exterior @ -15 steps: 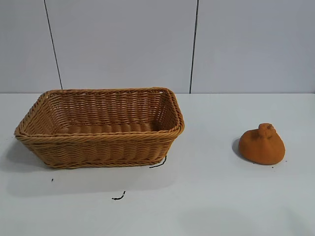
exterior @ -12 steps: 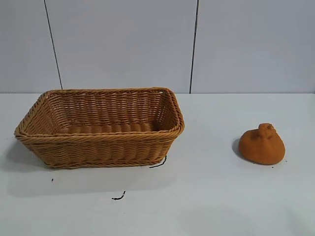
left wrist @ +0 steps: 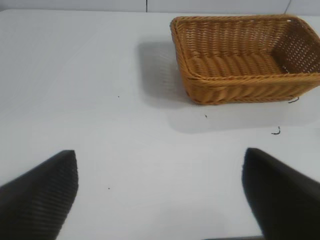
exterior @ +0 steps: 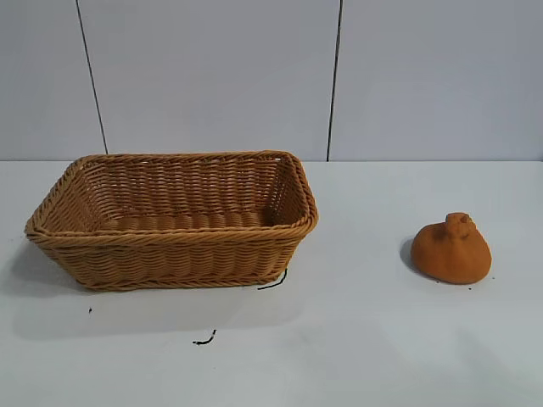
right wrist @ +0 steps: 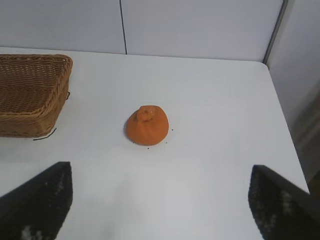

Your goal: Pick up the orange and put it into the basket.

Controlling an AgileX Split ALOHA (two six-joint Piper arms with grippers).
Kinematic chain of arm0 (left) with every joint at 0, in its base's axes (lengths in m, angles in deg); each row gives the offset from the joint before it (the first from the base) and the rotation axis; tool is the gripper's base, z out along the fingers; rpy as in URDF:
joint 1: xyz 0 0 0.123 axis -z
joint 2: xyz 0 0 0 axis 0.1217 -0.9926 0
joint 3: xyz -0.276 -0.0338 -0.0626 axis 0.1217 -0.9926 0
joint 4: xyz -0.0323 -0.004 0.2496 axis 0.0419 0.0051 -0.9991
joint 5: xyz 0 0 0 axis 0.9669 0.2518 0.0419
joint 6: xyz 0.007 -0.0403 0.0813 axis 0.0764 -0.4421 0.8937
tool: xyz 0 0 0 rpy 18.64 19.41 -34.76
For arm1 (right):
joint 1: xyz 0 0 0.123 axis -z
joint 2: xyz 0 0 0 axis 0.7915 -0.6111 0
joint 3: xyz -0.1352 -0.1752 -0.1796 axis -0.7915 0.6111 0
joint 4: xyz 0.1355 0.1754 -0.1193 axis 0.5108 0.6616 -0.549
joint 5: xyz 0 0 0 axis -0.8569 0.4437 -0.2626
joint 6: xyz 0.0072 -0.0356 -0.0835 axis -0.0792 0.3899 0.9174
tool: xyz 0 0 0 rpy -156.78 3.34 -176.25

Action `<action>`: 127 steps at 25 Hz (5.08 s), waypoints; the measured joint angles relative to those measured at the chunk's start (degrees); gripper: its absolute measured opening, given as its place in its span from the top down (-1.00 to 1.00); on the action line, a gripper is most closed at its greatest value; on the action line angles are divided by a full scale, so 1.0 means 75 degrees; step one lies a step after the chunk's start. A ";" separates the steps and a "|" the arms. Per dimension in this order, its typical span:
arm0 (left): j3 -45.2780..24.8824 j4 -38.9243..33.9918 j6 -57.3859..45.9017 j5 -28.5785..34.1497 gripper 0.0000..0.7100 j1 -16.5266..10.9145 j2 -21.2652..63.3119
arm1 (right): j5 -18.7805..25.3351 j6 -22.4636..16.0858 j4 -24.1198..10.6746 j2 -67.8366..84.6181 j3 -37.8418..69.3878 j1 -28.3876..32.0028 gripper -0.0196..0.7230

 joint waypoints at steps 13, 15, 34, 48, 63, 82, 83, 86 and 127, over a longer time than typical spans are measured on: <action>0.0000 0.0000 0.0000 0.0000 -0.80 0.0000 0.0000 | -0.0315 0.0000 0.0431 -0.6921 -0.2956 0.0016 -0.89; 0.0000 0.0000 0.0000 0.0000 -0.80 0.0000 0.0000 | -0.0329 0.0000 0.0535 -0.7823 -0.3492 0.0016 -0.89; 0.0000 0.0001 0.0000 0.0003 -0.80 0.0000 0.0000 | -0.0673 0.0367 0.1163 -1.2920 -0.5264 0.0016 -0.87; 0.0000 0.0001 0.0000 0.0003 -0.80 0.0000 0.0000 | -0.1401 0.0367 0.1043 -1.3977 -0.5264 0.0016 -0.04; 0.0000 0.0001 0.0000 0.0003 -0.80 0.0000 0.0000 | 0.0302 0.0403 0.0846 -1.2916 -0.7357 0.0016 0.71; 0.0000 0.0001 0.0000 0.0003 -0.80 0.0000 0.0000 | 0.0640 0.0116 0.0946 -1.2951 -0.9316 -0.2816 0.71; 0.0000 0.0001 0.0000 0.0003 -0.80 0.0000 0.0000 | 0.0431 0.0108 0.0946 -1.2992 -0.9316 -0.3025 0.71; 0.0000 0.0001 0.0000 0.0003 -0.80 0.0000 0.0000 | -0.0243 0.0051 0.0963 -1.3221 -0.9347 -0.3702 0.71; 0.0000 0.0001 0.0000 -0.0005 -0.80 0.0000 0.0000 | 0.1322 -0.0694 -0.0268 -1.5324 -1.1966 -0.2199 -0.85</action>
